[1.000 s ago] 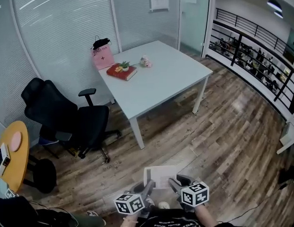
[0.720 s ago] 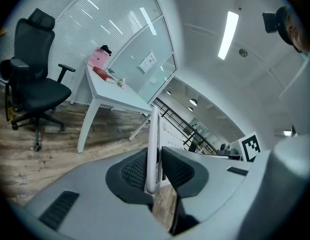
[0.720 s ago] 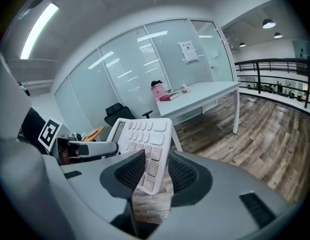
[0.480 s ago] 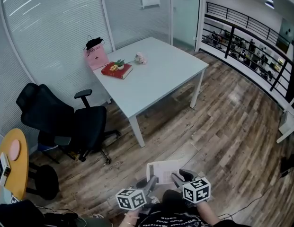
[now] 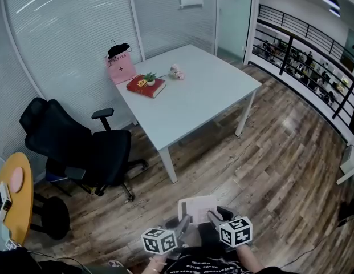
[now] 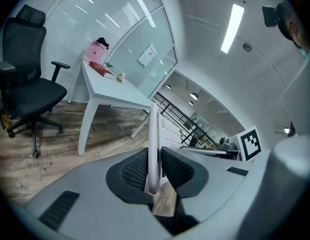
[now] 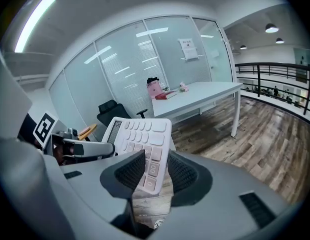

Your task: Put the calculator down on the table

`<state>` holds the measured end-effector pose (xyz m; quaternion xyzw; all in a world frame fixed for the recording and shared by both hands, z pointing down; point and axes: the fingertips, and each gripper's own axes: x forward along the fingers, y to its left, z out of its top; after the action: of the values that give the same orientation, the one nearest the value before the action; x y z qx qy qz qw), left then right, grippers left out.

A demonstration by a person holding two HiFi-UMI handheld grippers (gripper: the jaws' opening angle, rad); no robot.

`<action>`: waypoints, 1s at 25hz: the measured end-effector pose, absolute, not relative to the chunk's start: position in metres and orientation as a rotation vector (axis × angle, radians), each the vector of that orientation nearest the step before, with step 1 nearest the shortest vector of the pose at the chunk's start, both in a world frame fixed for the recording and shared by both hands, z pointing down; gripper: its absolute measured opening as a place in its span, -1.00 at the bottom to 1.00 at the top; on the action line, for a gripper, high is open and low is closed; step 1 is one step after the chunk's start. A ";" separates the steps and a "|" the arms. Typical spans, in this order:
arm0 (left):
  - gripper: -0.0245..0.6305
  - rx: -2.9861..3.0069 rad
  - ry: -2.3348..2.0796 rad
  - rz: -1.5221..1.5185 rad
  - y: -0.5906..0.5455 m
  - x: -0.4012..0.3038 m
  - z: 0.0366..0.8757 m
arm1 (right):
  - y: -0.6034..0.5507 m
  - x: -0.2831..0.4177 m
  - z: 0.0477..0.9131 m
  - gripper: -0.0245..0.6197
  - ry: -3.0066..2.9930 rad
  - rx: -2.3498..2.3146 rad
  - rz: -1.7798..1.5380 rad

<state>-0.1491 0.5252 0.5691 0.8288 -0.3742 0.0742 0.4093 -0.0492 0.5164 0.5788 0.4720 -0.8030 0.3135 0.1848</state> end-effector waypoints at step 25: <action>-0.66 1.999 -1.089 0.085 0.293 -0.040 0.565 | 0.264 0.056 0.568 -0.46 -2.365 1.134 0.753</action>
<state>-0.0398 0.2931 0.5652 0.7969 -0.4342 0.0339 0.4186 0.0562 0.2639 0.5683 0.4067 -0.8483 0.2702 0.2048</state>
